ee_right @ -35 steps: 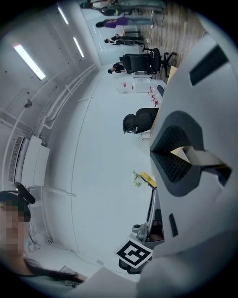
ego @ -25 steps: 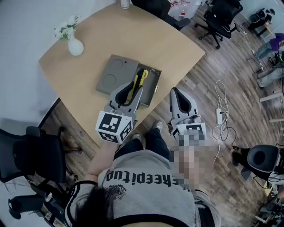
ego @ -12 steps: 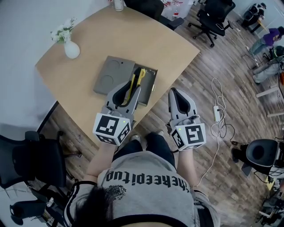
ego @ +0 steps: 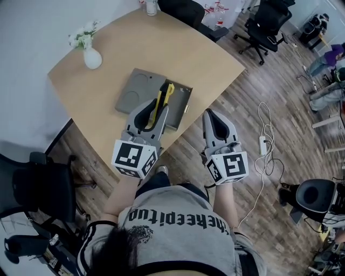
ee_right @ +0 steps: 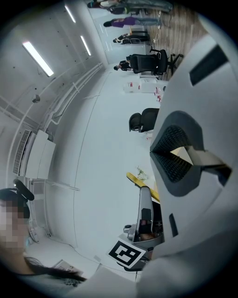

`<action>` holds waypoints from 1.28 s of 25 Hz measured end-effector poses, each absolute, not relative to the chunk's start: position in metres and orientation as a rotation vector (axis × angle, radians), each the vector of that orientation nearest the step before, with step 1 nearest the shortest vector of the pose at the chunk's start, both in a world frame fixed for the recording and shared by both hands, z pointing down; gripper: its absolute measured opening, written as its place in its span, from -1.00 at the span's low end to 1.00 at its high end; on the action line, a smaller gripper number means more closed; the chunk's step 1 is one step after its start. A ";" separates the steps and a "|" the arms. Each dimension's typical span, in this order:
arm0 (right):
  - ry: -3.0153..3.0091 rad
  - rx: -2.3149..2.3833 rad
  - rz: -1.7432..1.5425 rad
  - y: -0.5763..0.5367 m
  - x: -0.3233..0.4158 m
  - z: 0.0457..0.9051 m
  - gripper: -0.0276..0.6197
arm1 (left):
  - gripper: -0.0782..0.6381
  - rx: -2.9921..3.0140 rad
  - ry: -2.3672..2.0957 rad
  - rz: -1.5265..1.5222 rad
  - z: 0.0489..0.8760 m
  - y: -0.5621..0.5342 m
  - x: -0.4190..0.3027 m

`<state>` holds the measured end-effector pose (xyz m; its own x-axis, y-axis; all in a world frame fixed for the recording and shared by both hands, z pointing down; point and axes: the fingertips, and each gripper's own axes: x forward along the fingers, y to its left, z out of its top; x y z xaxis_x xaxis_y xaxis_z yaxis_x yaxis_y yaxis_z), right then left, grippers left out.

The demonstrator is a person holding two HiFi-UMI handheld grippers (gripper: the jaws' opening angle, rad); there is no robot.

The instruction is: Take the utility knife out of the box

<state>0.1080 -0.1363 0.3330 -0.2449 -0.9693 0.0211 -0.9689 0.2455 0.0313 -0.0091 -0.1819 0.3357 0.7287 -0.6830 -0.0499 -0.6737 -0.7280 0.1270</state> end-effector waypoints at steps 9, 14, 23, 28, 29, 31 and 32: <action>-2.510 1.833 -0.030 -0.113 0.114 0.326 -0.90 | -0.43 2.809 -1.251 -0.176 0.325 -0.152 -0.010; -2.548 1.788 -0.046 -0.100 0.117 0.321 -0.90 | -0.43 2.793 -1.323 -0.197 0.318 -0.134 -0.012; -2.621 1.712 -0.070 -0.069 0.121 0.312 -0.90 | -0.43 2.765 -1.446 -0.232 0.307 -0.094 -0.013; -2.656 1.682 -0.071 -0.054 0.124 0.310 -0.90 | -0.43 2.749 -1.511 -0.248 0.303 -0.072 -0.014; -2.662 1.670 -0.074 -0.051 0.124 0.310 -0.90 | -0.43 2.747 -1.523 -0.251 0.302 -0.068 -0.014; -2.672 1.650 -0.074 -0.044 0.123 0.311 -0.90 | -0.43 2.740 -1.545 -0.257 0.300 -0.059 -0.015; -2.678 1.644 -0.071 -0.040 0.123 0.311 -0.90 | -0.43 2.736 -1.557 -0.260 0.300 -0.055 -0.016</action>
<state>0.1227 -0.0403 0.3113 -0.4528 -0.8913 -0.0250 -0.8914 0.4517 0.0380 -0.0159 -0.0551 0.2998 0.5005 -0.8525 -0.1509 -0.8553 -0.5139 0.0662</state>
